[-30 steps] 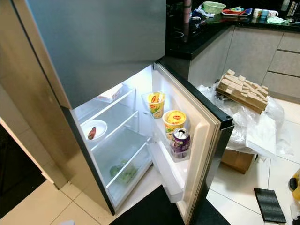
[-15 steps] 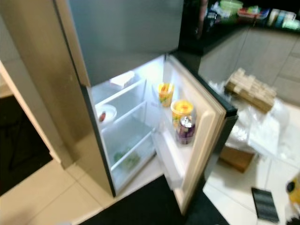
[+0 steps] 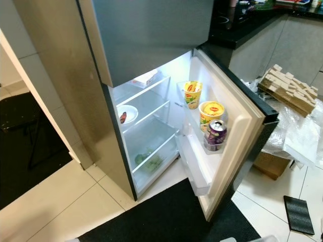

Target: Restocking fridge

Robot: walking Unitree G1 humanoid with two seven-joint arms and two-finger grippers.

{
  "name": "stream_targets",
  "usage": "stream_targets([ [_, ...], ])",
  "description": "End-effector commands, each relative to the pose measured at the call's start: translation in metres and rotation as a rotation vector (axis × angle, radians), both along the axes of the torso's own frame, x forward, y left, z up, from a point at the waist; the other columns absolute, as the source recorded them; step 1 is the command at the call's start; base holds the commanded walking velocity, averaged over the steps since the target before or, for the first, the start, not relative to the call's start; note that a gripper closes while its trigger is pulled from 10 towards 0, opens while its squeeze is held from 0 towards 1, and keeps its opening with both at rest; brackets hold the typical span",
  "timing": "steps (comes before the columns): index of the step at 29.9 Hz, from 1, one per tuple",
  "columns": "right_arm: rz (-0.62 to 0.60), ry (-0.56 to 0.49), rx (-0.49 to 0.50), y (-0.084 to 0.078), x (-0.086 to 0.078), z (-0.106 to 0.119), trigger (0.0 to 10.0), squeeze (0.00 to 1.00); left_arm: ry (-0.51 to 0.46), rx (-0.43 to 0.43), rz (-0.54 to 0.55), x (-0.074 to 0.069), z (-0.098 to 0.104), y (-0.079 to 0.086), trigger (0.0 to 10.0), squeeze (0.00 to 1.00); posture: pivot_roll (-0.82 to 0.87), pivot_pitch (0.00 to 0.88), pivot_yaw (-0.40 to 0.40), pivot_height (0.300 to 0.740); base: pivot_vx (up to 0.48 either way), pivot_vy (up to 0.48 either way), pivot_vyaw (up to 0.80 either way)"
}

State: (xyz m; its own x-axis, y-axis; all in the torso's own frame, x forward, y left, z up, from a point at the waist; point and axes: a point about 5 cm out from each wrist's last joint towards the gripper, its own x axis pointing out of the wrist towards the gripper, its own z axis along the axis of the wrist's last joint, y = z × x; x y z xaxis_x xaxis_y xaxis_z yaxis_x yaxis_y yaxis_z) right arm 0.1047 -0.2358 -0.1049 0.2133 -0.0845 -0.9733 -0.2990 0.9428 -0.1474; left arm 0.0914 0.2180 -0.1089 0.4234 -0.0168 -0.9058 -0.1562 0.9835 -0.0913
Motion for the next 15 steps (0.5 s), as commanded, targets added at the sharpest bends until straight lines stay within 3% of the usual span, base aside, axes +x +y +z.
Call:
stream_targets([
  [1,0.058,-0.022,-0.031,-0.003,0.006,0.002,10.0,0.0,0.034,-0.02,-0.027,-0.007,-0.003,-0.007,10.0,0.0,-0.05,0.0,-0.019,0.74,0.0,0.0,0.0],
  [10,0.167,-0.06,-0.068,-0.004,0.026,0.008,10.0,0.0,0.038,-0.043,-0.038,-0.009,-0.004,-0.009,10.0,0.0,-0.05,0.0,-0.021,0.74,0.0,0.0,0.0],
  [15,0.23,-0.11,-0.045,0.004,0.044,0.013,10.0,0.0,0.038,-0.055,-0.036,-0.009,-0.004,-0.01,10.0,0.0,-0.05,0.0,-0.021,0.74,0.0,-0.475,0.0],
])
